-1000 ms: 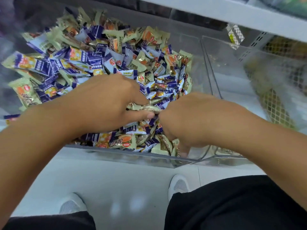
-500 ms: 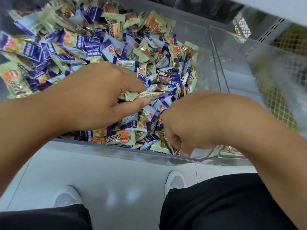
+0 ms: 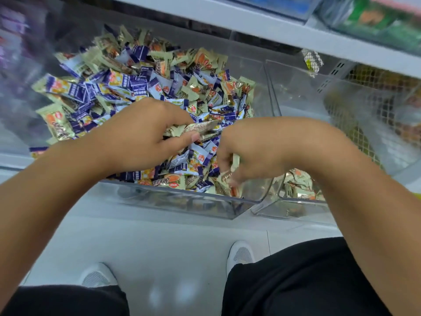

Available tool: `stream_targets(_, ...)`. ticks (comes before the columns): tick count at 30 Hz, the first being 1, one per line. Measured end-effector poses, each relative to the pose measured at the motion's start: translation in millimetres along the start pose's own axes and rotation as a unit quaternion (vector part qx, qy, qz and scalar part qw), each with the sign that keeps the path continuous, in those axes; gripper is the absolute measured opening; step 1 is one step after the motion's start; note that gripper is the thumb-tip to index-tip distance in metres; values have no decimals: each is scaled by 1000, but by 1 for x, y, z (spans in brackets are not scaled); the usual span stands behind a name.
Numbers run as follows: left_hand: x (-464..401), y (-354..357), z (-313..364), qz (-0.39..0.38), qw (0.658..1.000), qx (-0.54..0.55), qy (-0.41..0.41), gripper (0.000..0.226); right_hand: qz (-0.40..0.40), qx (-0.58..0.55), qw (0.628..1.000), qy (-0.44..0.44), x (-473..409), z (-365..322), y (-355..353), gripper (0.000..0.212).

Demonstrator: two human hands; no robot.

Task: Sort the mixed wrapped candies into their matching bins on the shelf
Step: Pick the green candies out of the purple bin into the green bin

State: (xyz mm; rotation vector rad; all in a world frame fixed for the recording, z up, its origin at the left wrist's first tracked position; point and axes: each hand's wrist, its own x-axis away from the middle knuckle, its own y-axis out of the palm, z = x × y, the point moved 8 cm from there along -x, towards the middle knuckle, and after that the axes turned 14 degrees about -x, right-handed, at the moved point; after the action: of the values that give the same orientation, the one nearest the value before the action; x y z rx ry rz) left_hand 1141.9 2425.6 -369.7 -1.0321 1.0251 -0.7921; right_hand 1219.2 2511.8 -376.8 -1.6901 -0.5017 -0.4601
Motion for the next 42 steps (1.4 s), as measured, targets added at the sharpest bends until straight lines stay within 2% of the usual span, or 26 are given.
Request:
stream_targets(3,2,-17,4,59,998,22,-31,33,151,-94,982,-63,33,8,-38,16)
stream_targets(5,1,-30,11,84,994,41,-54,31,198,-178,959,-100,61,17,-49,11)
stream_targets(7,-4,-42,24,92,987,100,-82,27,223,-312,919,-90,83,41,-48,12)
stream_targets(8,-9,-46,31,83,981,149,-94,24,226,-407,883,-67,91,57,-43,18)
stream_targets(10,-27,-45,54,42,967,230,-102,21,218,-592,776,5,101,94,-20,30)
stream_targets(12,-50,-42,80,10,971,225,-86,27,212,-722,654,79,101,123,6,30)
stream_targets(13,-67,-40,96,1,978,196,-69,30,217,-758,606,104,103,136,14,24)
stream_targets(15,-98,-30,121,-25,991,121,-47,34,222,-791,555,134,104,153,22,17)
stream_targets(18,-137,0,141,-85,995,30,-31,40,256,-791,532,159,108,182,26,19)
stream_targets(20,-143,8,145,-117,993,21,-18,41,266,-772,551,174,111,194,27,29)
stream_targets(21,-140,4,144,-120,993,18,-9,47,270,-745,582,184,113,196,25,36)
stream_targets(23,-123,-18,133,-65,998,21,3,49,304,-649,667,202,121,195,13,42)
stream_targets(25,-97,-43,110,-2,999,53,-13,37,362,-547,739,155,124,174,-13,33)
stream_targets(26,-81,-48,95,-14,996,89,-28,30,368,-531,756,105,120,153,-24,28)
stream_targets(29,-33,-34,59,-155,971,172,-64,16,293,-600,744,-18,99,86,-36,32)
stream_targets(30,-20,-28,46,-170,968,171,-75,15,281,-606,744,-29,92,74,-38,36)
stream_targets(33,-6,-22,13,-125,972,163,-118,10,318,-543,777,-29,84,64,-55,32)
stream_targets(34,-6,-19,8,-134,973,146,-120,7,302,-516,800,-43,79,56,-58,27)
stream_targets(35,-6,-16,8,-155,973,130,-111,6,256,-472,841,-64,70,41,-57,22)
stream_targets(37,-4,-6,16,-210,968,118,-72,6,138,-303,941,-66,45,9,-39,16)
stream_targets(38,-2,-2,23,-231,964,125,-49,6,97,-209,972,-50,31,-1,-29,16)
stream_targets(40,2,6,31,-256,957,133,-16,8,44,-78,996,-5,8,-8,-15,23)
stream_targets(42,9,12,31,-277,952,125,-12,17,-15,-14,999,33,-4,-7,-6,31)
